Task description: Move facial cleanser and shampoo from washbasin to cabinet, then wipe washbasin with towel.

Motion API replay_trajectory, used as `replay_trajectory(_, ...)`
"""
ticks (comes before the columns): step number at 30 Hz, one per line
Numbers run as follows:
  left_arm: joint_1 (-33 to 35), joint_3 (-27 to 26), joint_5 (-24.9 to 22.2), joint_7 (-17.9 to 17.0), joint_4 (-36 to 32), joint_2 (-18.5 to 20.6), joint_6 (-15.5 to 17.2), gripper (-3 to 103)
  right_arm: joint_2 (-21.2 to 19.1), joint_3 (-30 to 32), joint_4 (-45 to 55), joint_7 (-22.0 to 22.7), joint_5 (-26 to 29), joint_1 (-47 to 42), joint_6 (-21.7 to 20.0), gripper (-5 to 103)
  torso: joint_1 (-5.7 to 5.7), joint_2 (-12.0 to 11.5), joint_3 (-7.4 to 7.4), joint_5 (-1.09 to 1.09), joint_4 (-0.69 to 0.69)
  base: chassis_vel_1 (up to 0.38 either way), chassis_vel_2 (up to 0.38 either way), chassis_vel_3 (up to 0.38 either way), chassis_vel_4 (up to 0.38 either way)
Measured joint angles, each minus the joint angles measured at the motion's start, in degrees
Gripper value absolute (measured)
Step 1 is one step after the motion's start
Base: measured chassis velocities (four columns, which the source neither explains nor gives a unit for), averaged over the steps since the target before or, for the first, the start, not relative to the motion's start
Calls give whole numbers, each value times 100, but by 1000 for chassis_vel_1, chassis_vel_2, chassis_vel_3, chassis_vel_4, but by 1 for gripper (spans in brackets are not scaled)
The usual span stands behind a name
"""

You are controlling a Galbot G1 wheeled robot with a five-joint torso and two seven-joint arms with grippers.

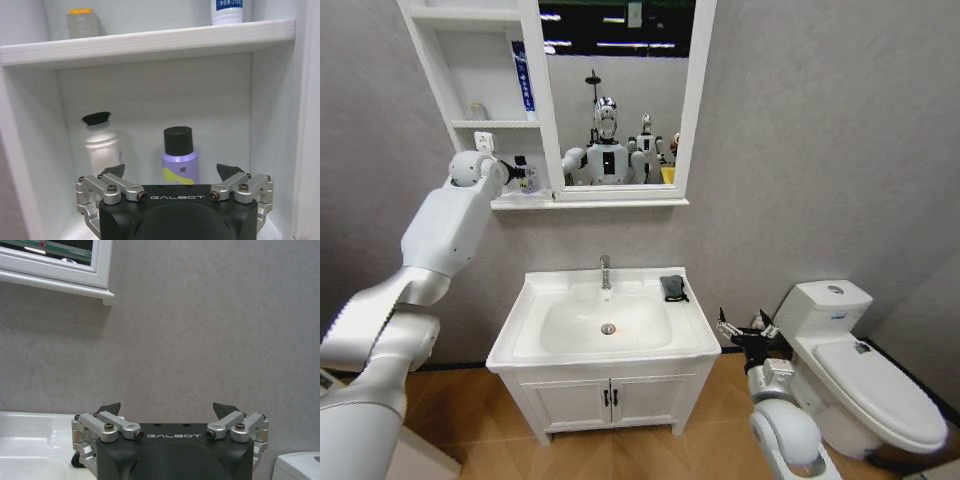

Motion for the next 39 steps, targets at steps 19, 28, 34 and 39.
replay_trajectory(19,5090,-2534,-517,-1439,-4647,1222,-1465,100,42,-129,236,47,-37,9,-282,100,-1,1,0,0,-2,0,0,0,0)
replay_trajectory(28,9201,-4755,1287,-530,-6281,-413,-2067,100,-15,-107,391,91,-27,-87,-344,100,-1,0,-1,-7,4,0,0,0,0)
replay_trajectory(34,10889,-5538,2000,355,-7118,-1447,-2545,100,33,-176,453,97,-77,-138,-354,100,-2,0,-2,2,1,0,0,0,0)
replay_trajectory(39,11858,-5728,2298,944,-7482,-2225,-2975,100,1,-187,455,96,-76,-104,-364,100,-1,1,-1,2,2,0,0,0,0)
